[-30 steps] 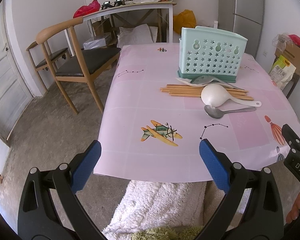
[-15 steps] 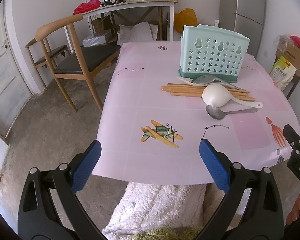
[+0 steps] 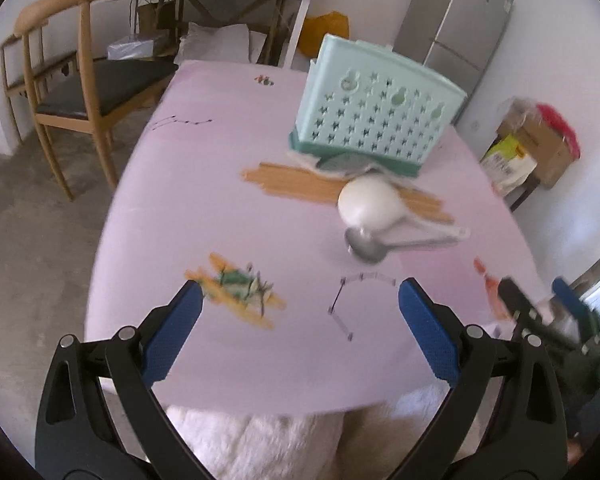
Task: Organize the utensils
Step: 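Move the right gripper to the white ladle handle and close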
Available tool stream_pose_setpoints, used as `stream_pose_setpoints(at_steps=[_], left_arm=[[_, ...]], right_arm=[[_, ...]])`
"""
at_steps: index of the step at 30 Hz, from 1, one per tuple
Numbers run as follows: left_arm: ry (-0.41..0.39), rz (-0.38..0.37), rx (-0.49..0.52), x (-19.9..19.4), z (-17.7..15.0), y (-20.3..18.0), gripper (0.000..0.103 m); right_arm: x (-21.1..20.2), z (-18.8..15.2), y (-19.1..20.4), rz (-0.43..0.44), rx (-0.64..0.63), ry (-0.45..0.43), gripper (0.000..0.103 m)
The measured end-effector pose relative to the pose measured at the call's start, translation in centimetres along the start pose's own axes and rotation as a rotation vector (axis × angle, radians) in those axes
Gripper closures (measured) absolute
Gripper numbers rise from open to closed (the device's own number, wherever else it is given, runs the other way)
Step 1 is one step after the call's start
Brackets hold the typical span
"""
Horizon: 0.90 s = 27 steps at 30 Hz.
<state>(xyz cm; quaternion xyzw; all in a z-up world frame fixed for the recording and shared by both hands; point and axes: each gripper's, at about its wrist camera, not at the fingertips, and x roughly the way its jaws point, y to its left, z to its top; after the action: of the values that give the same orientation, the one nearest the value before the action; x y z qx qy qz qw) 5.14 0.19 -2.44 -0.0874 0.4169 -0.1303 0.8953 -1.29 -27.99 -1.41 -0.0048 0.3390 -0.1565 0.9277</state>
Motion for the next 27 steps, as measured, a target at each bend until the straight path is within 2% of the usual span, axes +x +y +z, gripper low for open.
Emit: stream_pose_setpoints(at_steps=[3,6,7,9,10,12,13,15,18,21,27], left_arm=[[-0.006,-0.038,-0.005,1.2,1.2,-0.2,0.008],[-0.003,-0.077,0.009,2.3,2.2,-0.5,0.009],[0.006,-0.092,0.015,2.7,2.4,-0.7,0.012],[0.038,-0.128,0.026,3.7,2.8,-1.2,0.035],[0.058,-0.141,0.025,4.3,3.0,-1.3,0.039],[0.099,-0.176,0.015,5.5,3.1,-1.6,0.059],[0.118,-0.180,0.016,6.2,3.1,-1.7,0.063],[0.152,-0.187,0.021,7.2,3.1,-1.9,0.076],[0.198,-0.178,0.034,8.6,2.8,-2.3,0.089],[0.190,-0.149,0.066,9.0,2.9,-3.0,0.093],[0.177,-0.156,0.057,9.3,3.0,-2.9,0.096]], right_arm=[[0.4,0.6,-0.5,0.015,0.004,-0.021,0.006],[0.9,1.1,-1.3,0.081,0.031,-0.041,0.006],[1.1,1.3,-1.6,0.108,0.047,-0.045,0.006],[1.7,1.4,-2.0,0.144,0.072,-0.047,0.006],[2.0,1.5,-2.1,0.156,0.080,-0.046,0.006],[2.6,1.7,-2.1,0.170,0.084,-0.042,0.006],[2.8,1.7,-2.1,0.176,0.084,-0.040,0.006],[3.4,1.8,-2.1,0.191,0.082,-0.037,0.006],[4.1,2.0,-2.0,0.211,0.081,-0.036,0.006],[4.5,2.1,-1.8,0.229,0.078,-0.038,0.006],[3.7,2.9,-1.5,0.276,0.047,-0.076,0.006]])
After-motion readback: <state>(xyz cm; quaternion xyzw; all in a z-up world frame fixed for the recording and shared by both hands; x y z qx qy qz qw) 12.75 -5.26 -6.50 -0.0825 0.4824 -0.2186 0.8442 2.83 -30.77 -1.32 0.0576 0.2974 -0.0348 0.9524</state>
